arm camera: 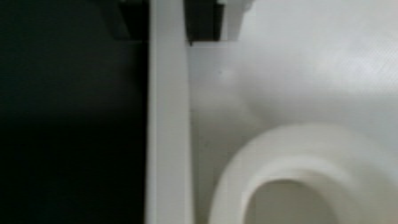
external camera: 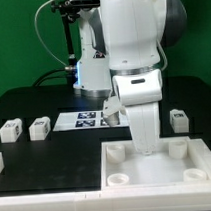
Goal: Assemble one leg
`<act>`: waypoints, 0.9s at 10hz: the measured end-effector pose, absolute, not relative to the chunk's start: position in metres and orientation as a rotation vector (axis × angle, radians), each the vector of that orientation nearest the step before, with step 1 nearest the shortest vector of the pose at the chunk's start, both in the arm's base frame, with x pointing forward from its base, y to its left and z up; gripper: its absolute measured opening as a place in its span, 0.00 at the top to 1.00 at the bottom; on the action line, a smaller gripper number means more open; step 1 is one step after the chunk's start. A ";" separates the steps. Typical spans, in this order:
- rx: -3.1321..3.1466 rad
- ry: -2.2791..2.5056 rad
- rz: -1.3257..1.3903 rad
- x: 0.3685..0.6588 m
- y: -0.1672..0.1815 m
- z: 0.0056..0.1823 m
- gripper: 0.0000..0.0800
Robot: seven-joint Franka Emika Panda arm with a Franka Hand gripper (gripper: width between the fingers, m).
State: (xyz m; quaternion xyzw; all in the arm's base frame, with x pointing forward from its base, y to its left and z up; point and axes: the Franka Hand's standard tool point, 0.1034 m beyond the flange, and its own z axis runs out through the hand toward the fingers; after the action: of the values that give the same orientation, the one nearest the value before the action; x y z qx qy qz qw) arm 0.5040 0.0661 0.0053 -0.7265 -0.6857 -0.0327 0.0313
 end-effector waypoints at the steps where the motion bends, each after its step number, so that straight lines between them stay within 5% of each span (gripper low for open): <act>1: -2.234 -2.117 -0.101 0.504 0.066 0.005 0.93; 3: -2.237 -2.113 -0.101 0.504 0.066 0.005 0.93; 6: -2.239 -2.111 -0.100 0.504 0.065 0.005 0.46; 7: -2.240 -2.110 -0.100 0.504 0.065 0.005 0.46; 8: -2.240 -2.110 -0.100 0.504 0.065 0.005 0.26; 9: -2.240 -2.109 -0.100 0.504 0.064 0.005 0.20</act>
Offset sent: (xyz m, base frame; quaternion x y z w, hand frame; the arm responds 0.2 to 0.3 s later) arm 0.0000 0.0000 0.0000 0.0000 0.0000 0.0000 1.0000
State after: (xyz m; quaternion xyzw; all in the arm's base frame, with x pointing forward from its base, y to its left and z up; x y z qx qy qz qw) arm 0.5037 0.0645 0.0049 -0.7273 -0.6848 -0.0325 0.0314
